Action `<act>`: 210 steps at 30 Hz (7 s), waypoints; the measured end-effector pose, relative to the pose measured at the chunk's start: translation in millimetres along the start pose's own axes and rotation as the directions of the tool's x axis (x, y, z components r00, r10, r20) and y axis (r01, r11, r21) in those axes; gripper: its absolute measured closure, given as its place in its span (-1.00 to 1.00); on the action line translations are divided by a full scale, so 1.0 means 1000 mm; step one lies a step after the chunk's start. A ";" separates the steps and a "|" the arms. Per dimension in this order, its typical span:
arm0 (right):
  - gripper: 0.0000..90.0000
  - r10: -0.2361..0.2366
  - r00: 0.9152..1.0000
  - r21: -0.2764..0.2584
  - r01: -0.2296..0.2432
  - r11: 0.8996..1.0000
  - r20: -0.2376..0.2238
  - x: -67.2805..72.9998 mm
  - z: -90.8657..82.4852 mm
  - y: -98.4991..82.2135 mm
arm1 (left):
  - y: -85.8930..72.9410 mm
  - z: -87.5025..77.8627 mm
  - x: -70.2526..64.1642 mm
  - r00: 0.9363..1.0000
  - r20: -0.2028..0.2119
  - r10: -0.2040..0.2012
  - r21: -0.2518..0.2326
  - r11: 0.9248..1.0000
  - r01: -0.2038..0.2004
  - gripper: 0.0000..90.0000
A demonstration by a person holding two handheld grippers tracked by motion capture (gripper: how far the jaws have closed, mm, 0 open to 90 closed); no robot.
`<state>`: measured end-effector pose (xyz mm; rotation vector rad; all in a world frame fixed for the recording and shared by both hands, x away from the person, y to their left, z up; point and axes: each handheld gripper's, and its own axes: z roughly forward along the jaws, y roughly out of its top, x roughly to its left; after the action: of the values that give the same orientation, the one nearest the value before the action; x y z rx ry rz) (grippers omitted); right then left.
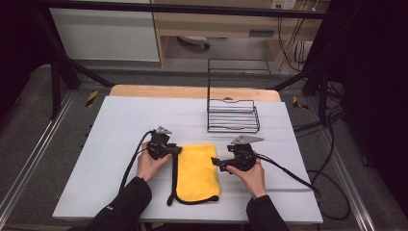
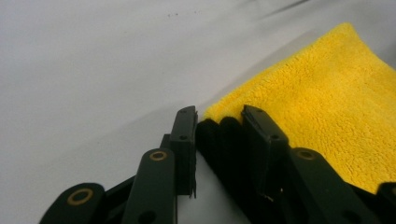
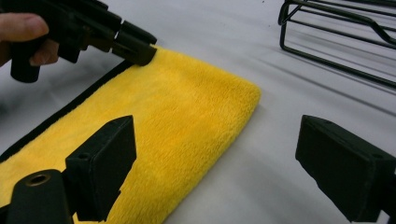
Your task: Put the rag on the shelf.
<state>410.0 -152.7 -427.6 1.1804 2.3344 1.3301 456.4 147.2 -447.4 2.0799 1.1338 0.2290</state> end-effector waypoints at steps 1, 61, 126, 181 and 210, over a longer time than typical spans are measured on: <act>-0.71 0.003 1.000 0.005 -0.003 1.000 0.006 -0.002 0.004 0.001 | 0.000 0.000 0.000 1.000 -0.001 0.006 0.001 1.000 -0.006 0.48; 0.87 0.053 0.998 -0.052 -0.055 0.997 -0.023 0.006 -0.004 0.031 | 0.009 -0.058 -0.023 0.992 0.065 0.103 -0.187 0.978 -0.090 0.77; 0.87 -0.085 0.987 -0.405 0.133 0.905 0.135 0.032 -0.118 0.097 | 0.085 -0.133 -0.086 0.979 -0.017 0.202 -0.550 0.816 -0.177 0.77; 0.88 -0.042 0.953 -0.585 0.219 0.781 0.300 -0.002 -0.195 0.176 | 0.209 -0.151 -0.130 0.970 -0.038 0.239 -0.707 0.680 -0.195 0.78; 0.88 -0.027 0.945 -0.636 0.241 0.733 0.326 -0.024 -0.204 0.227 | 0.266 -0.162 -0.127 0.975 -0.044 0.216 -0.740 0.650 -0.177 0.77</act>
<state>441.5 -236.9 -135.0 0.8648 1.4731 1.6030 477.6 43.8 -128.0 1.4358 0.6066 0.6331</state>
